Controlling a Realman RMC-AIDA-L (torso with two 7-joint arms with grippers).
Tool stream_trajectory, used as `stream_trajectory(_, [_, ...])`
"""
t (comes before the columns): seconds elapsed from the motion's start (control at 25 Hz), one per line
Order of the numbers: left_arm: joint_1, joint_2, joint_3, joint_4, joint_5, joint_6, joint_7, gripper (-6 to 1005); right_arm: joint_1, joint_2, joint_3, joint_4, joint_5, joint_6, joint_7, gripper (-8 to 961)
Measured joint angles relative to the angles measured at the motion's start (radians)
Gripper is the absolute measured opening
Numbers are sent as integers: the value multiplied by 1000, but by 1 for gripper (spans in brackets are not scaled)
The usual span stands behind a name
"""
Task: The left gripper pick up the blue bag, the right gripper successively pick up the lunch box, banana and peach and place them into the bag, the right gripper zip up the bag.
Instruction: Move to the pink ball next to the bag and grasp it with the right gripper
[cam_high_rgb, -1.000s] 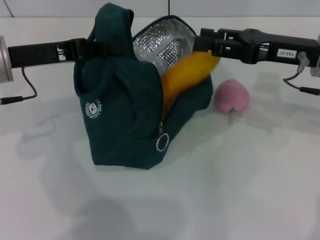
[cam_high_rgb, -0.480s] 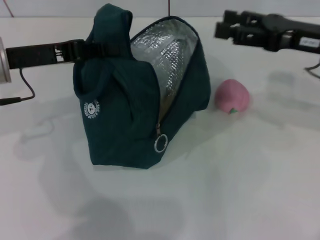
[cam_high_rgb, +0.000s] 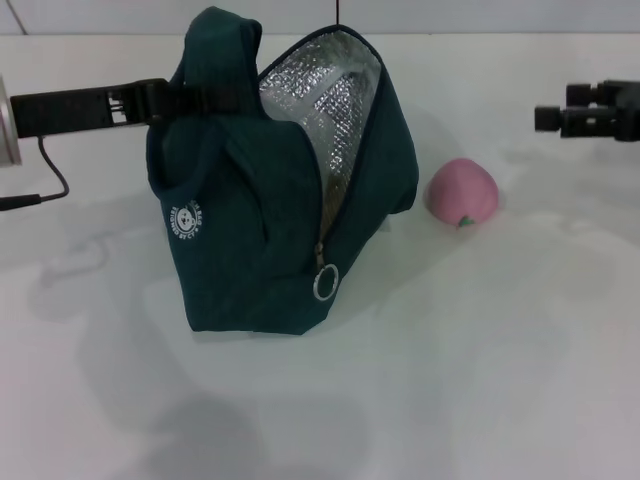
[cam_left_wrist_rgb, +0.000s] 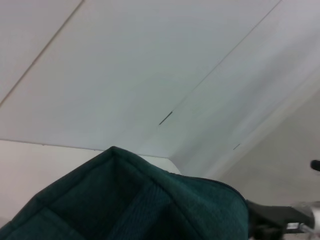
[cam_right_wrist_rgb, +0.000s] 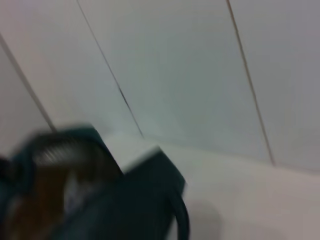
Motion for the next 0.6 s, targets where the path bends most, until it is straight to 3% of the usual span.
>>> stream_trajectory(0.08, [-1, -1, 0, 0, 0, 0, 0, 37, 8, 0, -1, -4, -27, 3, 8, 850])
stream_trajectory(0.16, [-3, -3, 0, 0, 1, 0, 0, 37, 55, 13, -3, 3, -153, 24, 32, 849])
stream_trajectory(0.28, [-6, -3, 0, 0, 4, 0, 1, 37, 102, 34, -3, 55, -226, 58, 48, 849])
stream_trajectory(0.48, [-6, -4, 0, 0, 5, 1, 8, 37, 158, 92, -9, 90, -370, 127, 83, 848])
stream_trajectory(0.6, [-6, -4, 2, 0, 6, 1, 9, 37, 164, 99, -40, 100, -373, 149, 83, 847])
